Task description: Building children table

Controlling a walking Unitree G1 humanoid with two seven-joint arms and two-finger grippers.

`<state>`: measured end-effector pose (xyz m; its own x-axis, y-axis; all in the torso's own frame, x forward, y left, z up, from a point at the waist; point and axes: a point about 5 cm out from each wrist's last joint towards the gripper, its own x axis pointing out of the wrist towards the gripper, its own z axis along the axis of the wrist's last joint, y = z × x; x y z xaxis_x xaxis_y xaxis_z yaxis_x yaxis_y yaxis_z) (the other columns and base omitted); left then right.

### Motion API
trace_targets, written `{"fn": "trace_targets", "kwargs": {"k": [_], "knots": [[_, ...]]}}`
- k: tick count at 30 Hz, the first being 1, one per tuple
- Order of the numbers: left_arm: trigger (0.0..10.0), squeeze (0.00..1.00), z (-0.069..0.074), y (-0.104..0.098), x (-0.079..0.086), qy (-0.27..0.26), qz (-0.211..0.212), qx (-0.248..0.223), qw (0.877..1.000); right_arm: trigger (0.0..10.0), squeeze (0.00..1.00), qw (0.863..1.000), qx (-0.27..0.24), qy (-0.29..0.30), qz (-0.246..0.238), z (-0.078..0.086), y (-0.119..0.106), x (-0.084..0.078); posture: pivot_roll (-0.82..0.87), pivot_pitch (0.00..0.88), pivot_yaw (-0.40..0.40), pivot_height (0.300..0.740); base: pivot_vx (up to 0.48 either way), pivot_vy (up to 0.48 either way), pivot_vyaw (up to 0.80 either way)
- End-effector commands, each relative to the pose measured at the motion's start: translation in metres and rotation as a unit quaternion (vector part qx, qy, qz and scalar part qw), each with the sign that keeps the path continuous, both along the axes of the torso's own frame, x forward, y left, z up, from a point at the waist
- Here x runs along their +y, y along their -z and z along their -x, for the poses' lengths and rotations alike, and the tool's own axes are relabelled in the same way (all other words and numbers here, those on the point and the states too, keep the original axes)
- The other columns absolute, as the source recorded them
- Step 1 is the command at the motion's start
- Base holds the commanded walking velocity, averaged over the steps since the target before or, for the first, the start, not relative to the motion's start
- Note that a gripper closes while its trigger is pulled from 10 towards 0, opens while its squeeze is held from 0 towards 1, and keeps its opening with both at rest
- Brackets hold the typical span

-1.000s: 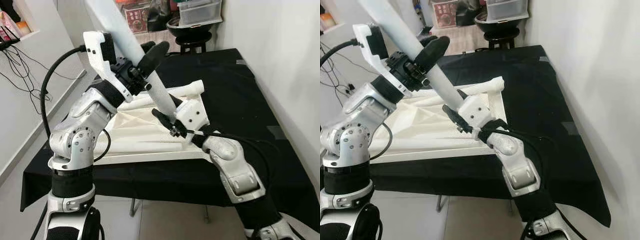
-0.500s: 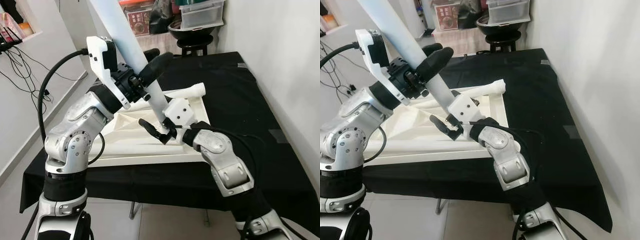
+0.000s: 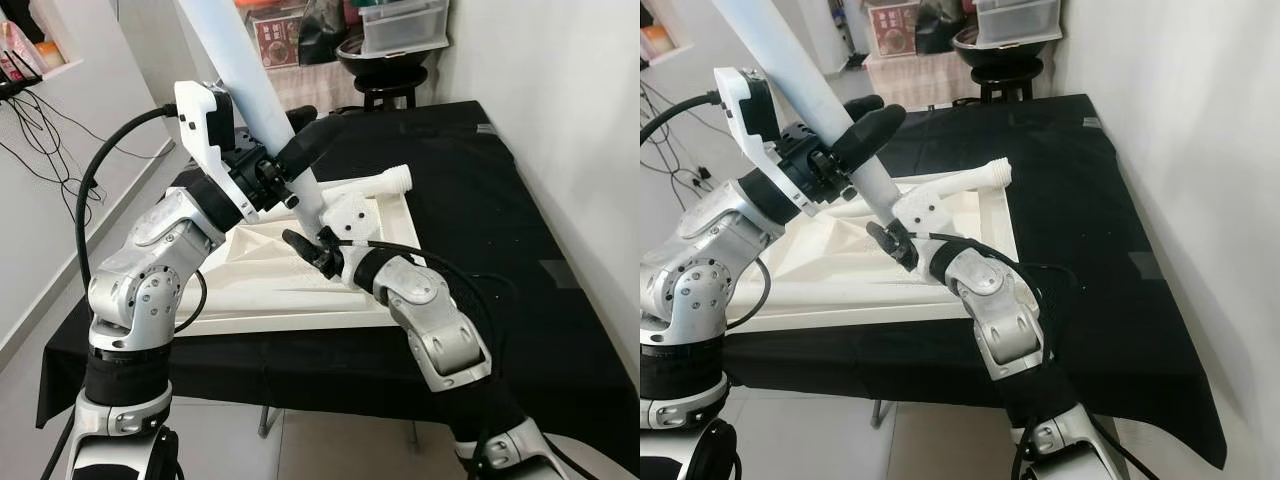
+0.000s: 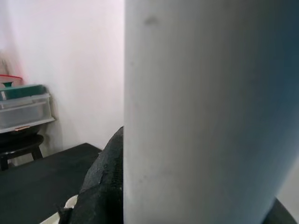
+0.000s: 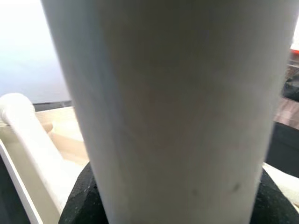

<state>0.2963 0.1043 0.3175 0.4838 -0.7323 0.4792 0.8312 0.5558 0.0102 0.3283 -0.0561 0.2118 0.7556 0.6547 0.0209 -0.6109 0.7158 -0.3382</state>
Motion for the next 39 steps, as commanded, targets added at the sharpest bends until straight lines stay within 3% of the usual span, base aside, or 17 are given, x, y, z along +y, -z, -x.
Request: {"fn": "trace_targets", "kwargs": {"k": [1, 3, 4, 6, 11, 14, 17, 19, 20, 27, 28, 29, 30, 31, 34, 36, 39], "knots": [[0.0, 0.0, 0.024, 0.002, -0.042, 0.166, 0.001, -0.013, 0.986, 0.0, 0.0, 1.0, 0.022, 0.02, -0.009, -0.008, 0.002, 0.002, -0.05, 0.002, 0.116, 0.74, 0.0, 0.0, 0.0], [0.0, 0.0, 0.024, 0.003, -0.043, 0.165, 0.0, -0.016, 0.986, 0.0, 0.0, 0.999, 0.025, 0.024, -0.009, -0.008, 0.002, 0.001, -0.05, 0.002, 0.116, 0.74, 0.0, 0.0, 0.0], [10.0, 0.95, 0.022, 0.003, -0.043, 0.155, 0.003, -0.014, 0.988, 0.0, 0.0, 0.999, 0.029, 0.03, -0.012, -0.008, 0.004, -0.001, -0.05, 0.008, 0.113, 0.74, 0.0, 0.0, 0.0], [10.0, 1.0, 0.02, 0.003, -0.04, 0.145, 0.007, -0.011, 0.989, 0.0, 0.0, 0.999, 0.029, 0.037, -0.016, -0.008, 0.004, -0.005, -0.05, 0.012, 0.113, 0.74, 0.0, 0.0, 0.0], [10.0, 1.0, 0.019, 0.002, -0.035, 0.128, 0.007, -0.012, 0.992, 0.0, 0.0, 0.998, 0.03, 0.05, -0.028, -0.011, 0.005, -0.012, -0.05, 0.015, 0.11, 0.74, 0.0, 0.0, 0.0], [10.0, 1.0, 0.009, 0.001, -0.006, 0.049, 0.019, -0.007, 0.999, 0.0, 0.0, 0.993, 0.026, 0.095, -0.069, -0.018, 0.004, -0.046, -0.04, 0.026, 0.107, 0.74, 0.0, 0.0, 0.0], [10.0, 1.0, 0.008, 0.001, 0.005, 0.023, 0.025, -0.005, 0.999, 0.0, 0.0, 0.991, 0.025, 0.112, -0.074, -0.02, 0.005, -0.06, -0.04, 0.032, 0.103, 0.74, 0.0, 0.0, 0.0], [10.0, 1.0, 0.01, 0.004, 0.03, -0.032, 0.027, 0.005, 0.999, 0.0, 0.0, 0.985, 0.021, 0.143, -0.096, -0.021, 0.006, -0.097, -0.03, 0.047, 0.1, 0.74, 0.0, 0.0, 0.0], [10.0, 1.0, 0.013, 0.008, 0.039, -0.051, 0.024, 0.011, 0.998, 0.0, 0.0, 0.985, 0.016, 0.137, -0.103, -0.018, 0.005, -0.111, -0.03, 0.058, 0.098, 0.74, 0.0, 0.0, 0.0], [10.0, 0.96, 0.033, 0.039, 0.055, -0.079, -0.003, 0.064, 0.995, 0.0, 0.0, 0.991, 0.014, 0.051, -0.123, 0.006, 0.002, -0.141, -0.02, 0.09, 0.096, 0.74, 0.0, 0.0, 0.0], [10.0, 0.0, 0.042, 0.053, 0.052, -0.074, -0.024, 0.083, 0.994, 5.6, 0.0, 0.992, 0.027, 0.017, -0.124, 0.018, 0.005, -0.148, -0.01, 0.112, 0.092, 0.74, 0.0, 0.0, 0.0], [10.0, 0.0, 0.052, 0.07, 0.046, -0.065, -0.055, 0.104, 0.991, 10.0, 0.0, 0.992, 0.039, -0.015, -0.121, 0.028, 0.008, -0.152, -0.01, 0.121, 0.093, 0.74, 0.0, 0.0, 0.0], [10.0, 0.0, 0.052, 0.07, 0.046, -0.065, -0.055, 0.104, 0.991, 10.0, 0.0, 0.992, 0.039, -0.015, -0.121, 0.028, 0.008, -0.152, -0.01, 0.121, 0.093, 0.74, 0.0, 0.0, 0.0], [10.0, 0.0, 0.061, 0.084, 0.041, -0.055, -0.078, 0.123, 0.988, 10.0, 0.0, 0.991, 0.053, -0.043, -0.119, 0.037, 0.011, -0.153, -0.01, 0.125, 0.094, 0.74, 0.0, 0.0, 0.0], [10.0, 0.0, 0.07, 0.096, 0.036, -0.045, -0.096, 0.14, 0.984, 10.0, 0.0, 0.988, 0.07, -0.077, -0.114, 0.049, 0.015, -0.152, -0.01, 0.147, 0.1, 0.74, 0.0, 0.0, 0.0], [10.0, 0.0, 0.081, 0.116, 0.028, -0.043, -0.13, 0.167, 0.976, 10.0, 0.0, 0.986, 0.085, -0.101, -0.102, 0.06, 0.021, -0.147, -0.02, 0.19, 0.118, 0.74, 0.0, 0.0, 0.0], [10.0, 0.0, 0.085, 0.122, 0.025, -0.045, -0.142, 0.175, 0.973, 10.0, 0.0, 0.986, 0.085, -0.102, -0.099, 0.061, 0.022, -0.146, -0.02, 0.19, 0.118, 0.74, 0.0, 0.0, 0.0]]}}
